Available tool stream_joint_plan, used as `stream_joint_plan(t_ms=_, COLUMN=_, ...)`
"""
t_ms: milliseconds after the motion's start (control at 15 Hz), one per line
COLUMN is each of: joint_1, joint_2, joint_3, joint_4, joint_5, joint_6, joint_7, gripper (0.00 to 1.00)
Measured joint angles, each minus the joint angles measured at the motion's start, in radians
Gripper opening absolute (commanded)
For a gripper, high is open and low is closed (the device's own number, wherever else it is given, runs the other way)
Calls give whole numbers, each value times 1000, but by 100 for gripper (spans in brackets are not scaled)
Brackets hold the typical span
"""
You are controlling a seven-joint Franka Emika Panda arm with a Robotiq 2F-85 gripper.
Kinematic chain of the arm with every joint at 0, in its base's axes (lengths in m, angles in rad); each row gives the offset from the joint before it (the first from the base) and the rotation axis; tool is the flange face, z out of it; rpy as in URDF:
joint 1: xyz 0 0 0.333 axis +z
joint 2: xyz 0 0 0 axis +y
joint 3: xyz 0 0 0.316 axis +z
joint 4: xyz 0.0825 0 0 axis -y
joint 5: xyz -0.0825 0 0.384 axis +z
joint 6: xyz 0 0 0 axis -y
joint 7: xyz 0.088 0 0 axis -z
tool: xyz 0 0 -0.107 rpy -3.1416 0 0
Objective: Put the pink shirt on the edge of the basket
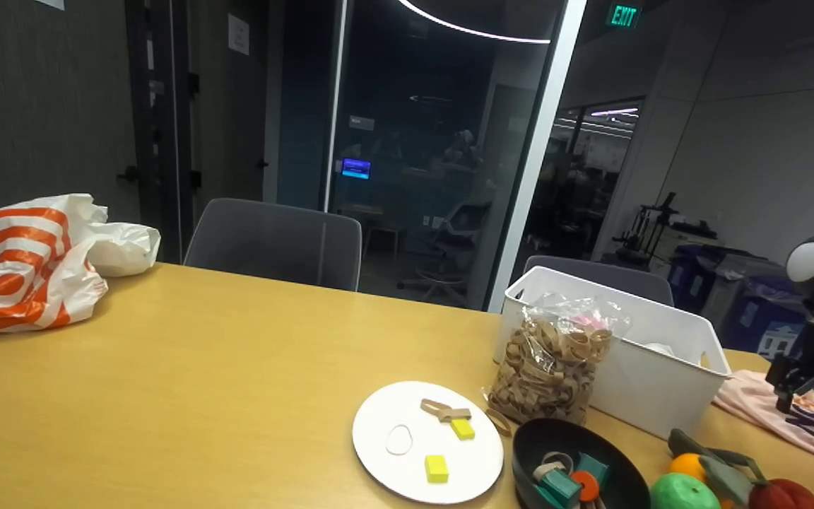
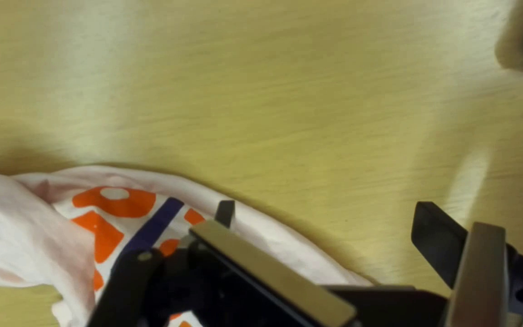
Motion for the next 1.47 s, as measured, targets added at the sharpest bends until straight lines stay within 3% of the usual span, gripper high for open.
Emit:
stream_joint_plan(t_ms=600, joint_1=-4, joint_2=170, joint_3=-30, joint_4=84, joint_5=-19, joint_6=233, joint_7=31, gripper=100)
stream_joint_plan(t_ms=667, joint_1=-5, joint_2=182, joint_3=-35, joint_4=91, joint_5=-21, joint_6=240, joint_7=42, gripper=76)
stream_joint_plan(t_ms=800, joint_1=-5, joint_2=203, joint_3=-40, joint_4=103, joint_5=-21, joint_6=241, joint_7=67, gripper=66)
stream_joint_plan(t_ms=1333, joint_1=-4, joint_2=217, joint_3=-43, joint_4=129, joint_5=-21, joint_6=226, joint_7=130, gripper=5)
stream_joint_plan(t_ms=1467, joint_1=-4, joint_2=217, joint_3=-44, joint_4=136, joint_5=-21, joint_6=210, joint_7=143, gripper=3)
